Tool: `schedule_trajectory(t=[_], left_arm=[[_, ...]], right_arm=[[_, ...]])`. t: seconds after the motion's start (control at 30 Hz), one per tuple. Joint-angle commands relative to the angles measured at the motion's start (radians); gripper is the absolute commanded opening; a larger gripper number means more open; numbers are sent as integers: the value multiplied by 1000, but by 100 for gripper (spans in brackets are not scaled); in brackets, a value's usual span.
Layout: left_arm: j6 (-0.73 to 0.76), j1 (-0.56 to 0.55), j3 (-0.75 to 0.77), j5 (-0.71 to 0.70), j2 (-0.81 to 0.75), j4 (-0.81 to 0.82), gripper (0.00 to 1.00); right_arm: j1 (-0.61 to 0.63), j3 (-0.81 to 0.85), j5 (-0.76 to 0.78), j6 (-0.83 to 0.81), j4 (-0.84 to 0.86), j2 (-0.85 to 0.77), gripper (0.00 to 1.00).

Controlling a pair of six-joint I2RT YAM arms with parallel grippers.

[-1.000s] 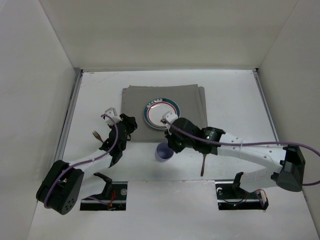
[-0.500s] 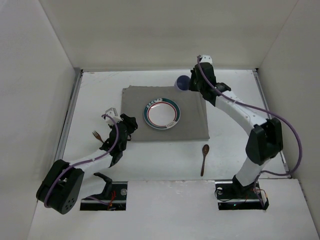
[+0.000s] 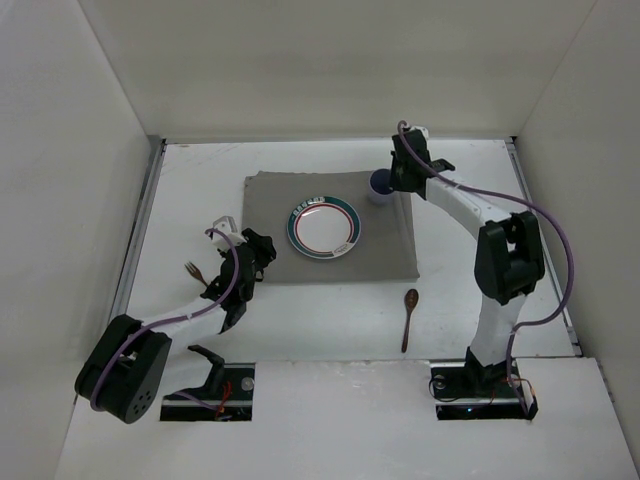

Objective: Set the dinner table for one person

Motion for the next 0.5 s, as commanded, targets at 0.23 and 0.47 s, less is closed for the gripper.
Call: schedule_trajectory(t=[0.23, 0.47], left_arm=[[-9, 9, 32, 0, 3, 37, 44], [-9, 12, 32, 6, 2, 37, 44]], right_arm=[[-1, 118, 8, 16, -45, 54, 21], [-6, 166, 9, 20, -36, 45, 45]])
